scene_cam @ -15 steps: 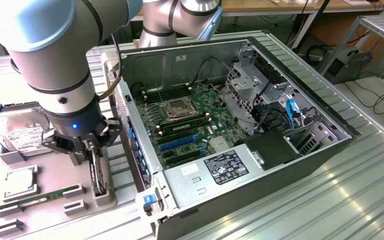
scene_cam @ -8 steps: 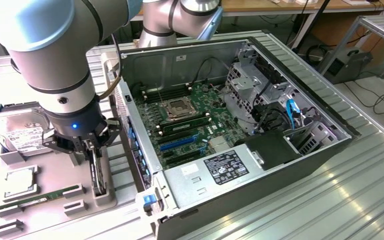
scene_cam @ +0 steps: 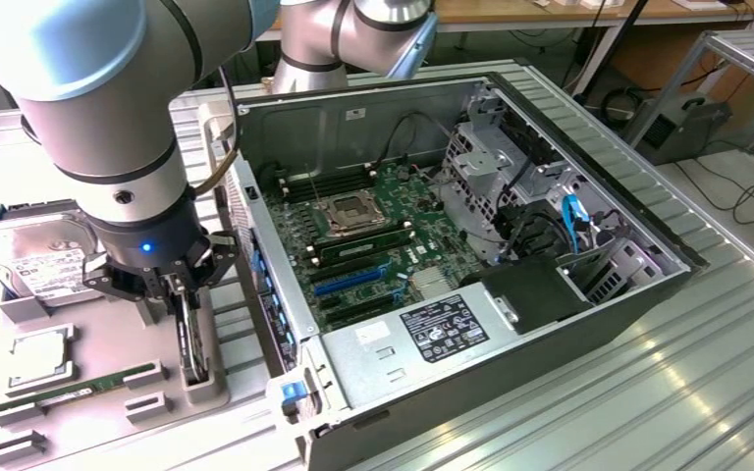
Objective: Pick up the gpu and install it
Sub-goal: 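Pick up the gpu and move the gpu toward the slot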
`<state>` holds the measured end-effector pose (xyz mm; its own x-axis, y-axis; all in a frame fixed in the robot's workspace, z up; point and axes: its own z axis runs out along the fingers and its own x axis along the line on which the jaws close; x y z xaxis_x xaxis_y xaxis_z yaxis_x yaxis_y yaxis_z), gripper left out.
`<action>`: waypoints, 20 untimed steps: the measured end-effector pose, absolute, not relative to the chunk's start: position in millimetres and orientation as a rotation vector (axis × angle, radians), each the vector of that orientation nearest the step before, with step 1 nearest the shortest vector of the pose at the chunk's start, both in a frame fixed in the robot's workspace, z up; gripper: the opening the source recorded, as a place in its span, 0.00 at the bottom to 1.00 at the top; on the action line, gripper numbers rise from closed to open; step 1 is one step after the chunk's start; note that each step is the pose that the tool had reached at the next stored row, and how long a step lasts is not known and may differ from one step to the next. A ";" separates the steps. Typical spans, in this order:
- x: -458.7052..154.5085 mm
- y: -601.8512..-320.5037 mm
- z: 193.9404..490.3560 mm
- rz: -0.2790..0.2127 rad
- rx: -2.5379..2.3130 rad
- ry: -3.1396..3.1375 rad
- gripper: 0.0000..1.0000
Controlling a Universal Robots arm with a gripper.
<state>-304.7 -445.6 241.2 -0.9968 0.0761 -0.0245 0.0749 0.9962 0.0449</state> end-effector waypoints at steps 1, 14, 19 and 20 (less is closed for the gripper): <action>-304.7 -445.6 241.2 0.068 0.118 3.112 0.27; -304.7 -445.5 248.6 0.068 0.118 3.112 0.27; -304.7 -445.4 252.6 0.068 0.118 3.112 0.27; -304.7 -445.4 253.3 0.068 0.118 3.113 0.27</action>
